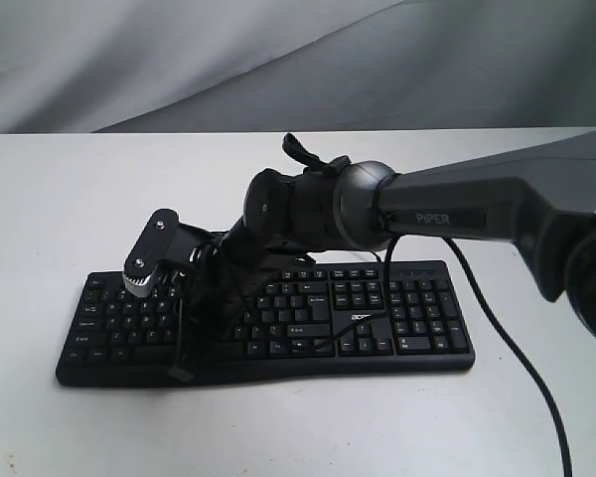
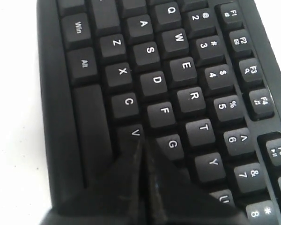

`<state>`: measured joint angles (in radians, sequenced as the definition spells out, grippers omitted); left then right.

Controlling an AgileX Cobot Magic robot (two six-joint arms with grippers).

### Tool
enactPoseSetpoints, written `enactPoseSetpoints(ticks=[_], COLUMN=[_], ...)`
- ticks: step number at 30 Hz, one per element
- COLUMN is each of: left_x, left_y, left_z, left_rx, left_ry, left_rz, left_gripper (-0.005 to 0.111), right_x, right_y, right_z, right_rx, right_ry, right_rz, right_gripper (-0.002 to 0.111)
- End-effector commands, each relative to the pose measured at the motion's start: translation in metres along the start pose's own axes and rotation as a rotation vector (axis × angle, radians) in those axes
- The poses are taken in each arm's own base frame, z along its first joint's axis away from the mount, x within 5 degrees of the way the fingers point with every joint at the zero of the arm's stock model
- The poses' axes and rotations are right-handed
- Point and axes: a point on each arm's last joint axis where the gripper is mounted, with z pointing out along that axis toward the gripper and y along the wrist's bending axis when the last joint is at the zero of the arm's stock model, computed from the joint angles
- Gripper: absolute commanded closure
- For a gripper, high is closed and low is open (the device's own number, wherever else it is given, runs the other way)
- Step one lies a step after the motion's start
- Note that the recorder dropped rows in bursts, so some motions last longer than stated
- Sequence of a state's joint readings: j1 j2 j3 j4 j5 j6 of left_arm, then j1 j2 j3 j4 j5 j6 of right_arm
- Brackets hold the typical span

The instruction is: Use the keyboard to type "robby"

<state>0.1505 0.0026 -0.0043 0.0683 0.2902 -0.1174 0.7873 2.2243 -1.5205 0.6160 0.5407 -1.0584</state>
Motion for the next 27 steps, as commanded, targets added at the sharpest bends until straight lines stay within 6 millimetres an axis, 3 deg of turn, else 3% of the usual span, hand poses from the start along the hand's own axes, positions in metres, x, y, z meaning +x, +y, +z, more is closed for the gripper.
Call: enactPoseSetpoints(ticks=[1,4,9,11,20,27], left_x=[0.001,0.001,0.001,0.001,0.001,0.001], left_y=[0.000,0.000,0.000,0.000,0.000,0.000], left_z=[0.000,0.000,0.000,0.000,0.000,0.000], left_rx=[0.001,0.001,0.001,0.001,0.001,0.001], left_ry=[-0.003,-0.003,-0.003,-0.003,-0.003,-0.003], left_rz=[-0.012,-0.012,-0.012,-0.012,-0.012,-0.012], left_gripper=[0.106,0.106,0.106,0.106,0.106,0.106], right_x=[0.002,0.002,-0.018,-0.021,-0.006,-0.005], right_y=[0.000,0.000,0.000,0.000,0.001,0.001], right_z=[0.005,0.004,-0.030,-0.034,-0.007,-0.006], right_rx=[-0.003,-0.006,0.040,0.044,0.004,0.002], right_ry=[0.011,0.011,-0.053,-0.061,-0.015,-0.010], right_rz=[-0.001,-0.002,-0.042,-0.039,0.007,0.006], right_gripper=[0.108,0.108,0.108,0.108,0.108,0.108])
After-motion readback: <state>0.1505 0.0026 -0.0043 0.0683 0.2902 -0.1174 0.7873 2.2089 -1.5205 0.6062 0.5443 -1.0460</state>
